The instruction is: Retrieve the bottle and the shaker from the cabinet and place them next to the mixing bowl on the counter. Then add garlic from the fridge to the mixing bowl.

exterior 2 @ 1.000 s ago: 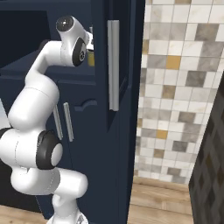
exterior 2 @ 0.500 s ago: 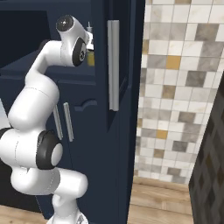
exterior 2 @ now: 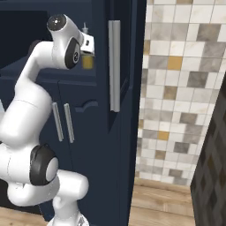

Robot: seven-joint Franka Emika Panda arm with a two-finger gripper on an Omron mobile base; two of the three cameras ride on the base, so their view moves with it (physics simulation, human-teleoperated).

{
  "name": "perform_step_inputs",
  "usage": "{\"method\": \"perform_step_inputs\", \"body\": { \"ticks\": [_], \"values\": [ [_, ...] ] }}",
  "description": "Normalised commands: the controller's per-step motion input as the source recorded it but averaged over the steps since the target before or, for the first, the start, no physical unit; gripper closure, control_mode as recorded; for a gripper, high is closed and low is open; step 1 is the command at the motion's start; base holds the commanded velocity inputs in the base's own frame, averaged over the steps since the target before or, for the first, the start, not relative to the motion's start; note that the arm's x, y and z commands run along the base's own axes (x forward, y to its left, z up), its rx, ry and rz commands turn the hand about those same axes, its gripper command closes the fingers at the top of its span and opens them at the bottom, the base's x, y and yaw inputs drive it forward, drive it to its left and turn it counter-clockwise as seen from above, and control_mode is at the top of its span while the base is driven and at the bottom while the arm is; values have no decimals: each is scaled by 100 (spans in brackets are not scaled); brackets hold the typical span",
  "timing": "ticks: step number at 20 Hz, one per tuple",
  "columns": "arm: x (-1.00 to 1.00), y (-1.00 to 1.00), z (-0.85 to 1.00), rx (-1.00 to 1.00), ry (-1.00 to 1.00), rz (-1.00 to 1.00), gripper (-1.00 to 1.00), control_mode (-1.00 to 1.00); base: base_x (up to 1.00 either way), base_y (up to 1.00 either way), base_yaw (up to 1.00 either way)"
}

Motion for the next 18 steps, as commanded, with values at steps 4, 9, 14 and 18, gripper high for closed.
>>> {"method": "perform_step_inputs", "body": {
  "ticks": [4, 9, 14, 18],
  "values": [
    [-100, 33, -2, 0, 0, 3, 100, -100, 0, 0, 0],
    [-100, 42, 0, 0, -7, 6, 100, -100, 0, 0, 0],
    [-100, 41, 2, 1, -5, 6, 100, -100, 0, 0, 0],
    [-100, 16, 36, 3, 0, 2, 100, -100, 0, 0, 0]
  ]
}}
